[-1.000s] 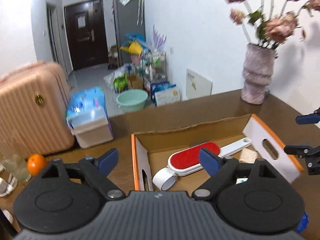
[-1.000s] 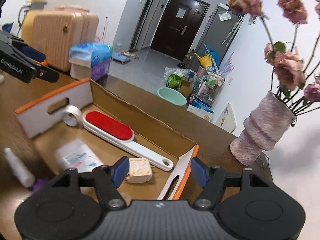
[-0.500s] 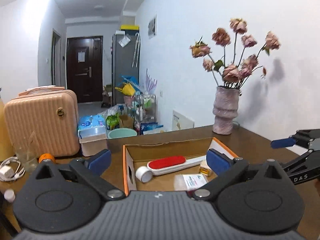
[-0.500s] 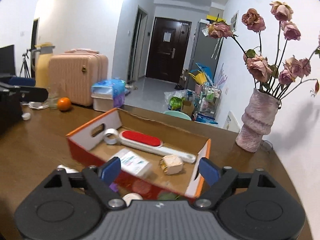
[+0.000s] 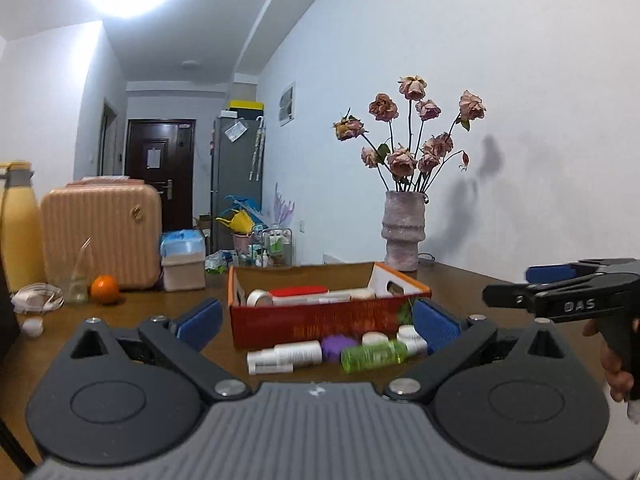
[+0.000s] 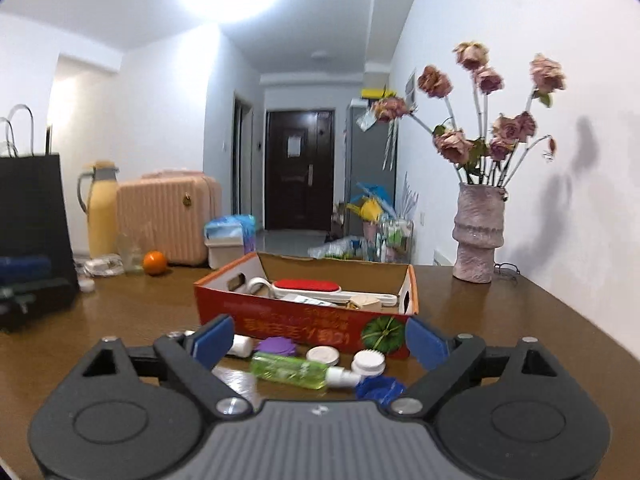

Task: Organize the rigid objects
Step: 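Grasp the white spray bottle with the left gripper while the right gripper grasps the blue cap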

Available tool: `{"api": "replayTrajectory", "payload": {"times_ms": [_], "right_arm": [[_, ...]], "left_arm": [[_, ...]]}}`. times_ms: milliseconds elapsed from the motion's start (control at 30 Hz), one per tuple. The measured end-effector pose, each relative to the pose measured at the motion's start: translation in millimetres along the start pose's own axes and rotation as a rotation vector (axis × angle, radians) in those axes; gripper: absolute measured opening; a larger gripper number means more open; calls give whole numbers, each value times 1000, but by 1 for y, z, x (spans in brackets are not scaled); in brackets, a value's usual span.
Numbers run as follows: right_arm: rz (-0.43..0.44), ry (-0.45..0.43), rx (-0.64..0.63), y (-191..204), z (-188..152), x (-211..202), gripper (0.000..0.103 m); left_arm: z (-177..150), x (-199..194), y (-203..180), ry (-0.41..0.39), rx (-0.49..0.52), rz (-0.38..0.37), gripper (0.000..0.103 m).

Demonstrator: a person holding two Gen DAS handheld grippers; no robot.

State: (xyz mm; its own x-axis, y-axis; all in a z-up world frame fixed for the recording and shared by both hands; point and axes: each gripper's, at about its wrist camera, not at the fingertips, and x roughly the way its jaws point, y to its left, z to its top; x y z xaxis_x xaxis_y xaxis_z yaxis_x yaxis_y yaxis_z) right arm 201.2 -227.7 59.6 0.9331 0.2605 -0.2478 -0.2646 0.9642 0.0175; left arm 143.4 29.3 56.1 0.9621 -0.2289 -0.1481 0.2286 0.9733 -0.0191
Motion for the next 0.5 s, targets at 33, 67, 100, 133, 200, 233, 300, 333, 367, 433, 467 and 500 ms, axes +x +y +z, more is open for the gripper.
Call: {"api": "replayTrajectory", "payload": {"times_ms": [33, 67, 100, 133, 200, 233, 300, 333, 367, 433, 467, 500], "right_arm": [[-3, -15, 16, 3, -8, -8, 101], [-9, -39, 37, 5, -18, -17, 102], [-17, -58, 55, 8, -27, -24, 102], [-19, -69, 65, 11, -35, -32, 102], [-9, -82, 67, 15, -48, -45, 103], [-13, -88, 65, 17, -53, -50, 103], [-27, -94, 58, 19, -61, -58, 103], [-29, -90, 47, 21, -63, -61, 103], [-27, -80, 38, 21, -65, -62, 103], [-33, -61, 17, 23, -68, -63, 103], [-38, -53, 6, 23, -69, -62, 103], [-45, -47, 3, 23, -71, -61, 103]], "left_arm": [[-7, -8, 0, -5, 9, -1, 103], [-11, -13, -1, -4, 28, 12, 103], [-15, -18, -1, -6, 52, 33, 103], [-18, -23, -2, -14, 82, 55, 103], [-22, -35, -1, -35, 104, 78, 103], [-23, -40, 1, -39, 95, 78, 103], [-25, -48, 5, -30, 57, 82, 103], [-27, -52, 6, -25, 39, 78, 103], [-29, -53, 9, -18, 26, 71, 103], [-32, -54, 11, -3, 20, 68, 103], [-34, -53, 12, 8, 23, 72, 103], [-35, -50, 12, 18, 27, 76, 103]]}}
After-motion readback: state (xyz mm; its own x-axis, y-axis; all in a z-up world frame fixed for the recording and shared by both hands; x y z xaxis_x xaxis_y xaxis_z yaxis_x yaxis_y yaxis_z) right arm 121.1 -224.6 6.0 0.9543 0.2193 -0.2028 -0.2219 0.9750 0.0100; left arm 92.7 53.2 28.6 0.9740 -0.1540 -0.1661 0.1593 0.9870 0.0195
